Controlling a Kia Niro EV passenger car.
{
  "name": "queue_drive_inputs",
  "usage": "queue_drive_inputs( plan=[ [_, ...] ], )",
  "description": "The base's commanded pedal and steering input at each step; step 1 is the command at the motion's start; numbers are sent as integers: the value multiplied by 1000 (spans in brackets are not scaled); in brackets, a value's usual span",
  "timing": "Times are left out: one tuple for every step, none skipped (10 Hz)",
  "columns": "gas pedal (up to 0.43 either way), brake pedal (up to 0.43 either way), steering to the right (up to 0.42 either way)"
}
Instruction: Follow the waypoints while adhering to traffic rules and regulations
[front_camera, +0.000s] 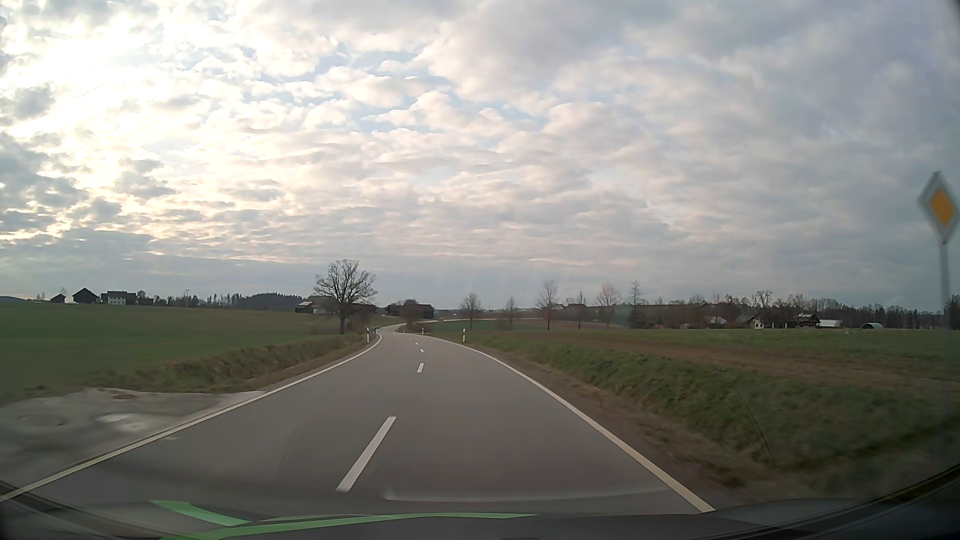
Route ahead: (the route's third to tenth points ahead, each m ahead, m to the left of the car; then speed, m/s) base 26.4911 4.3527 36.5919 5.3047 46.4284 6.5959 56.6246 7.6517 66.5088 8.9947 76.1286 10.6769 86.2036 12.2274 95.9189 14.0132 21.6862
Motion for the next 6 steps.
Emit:
queue_drive_inputs(
  plan=[
    [197, 0, -17],
    [197, 0, -17],
    [197, 0, -18],
    [197, 0, -18],
    [197, 0, -18],
    [197, 0, -18]
  ],
)
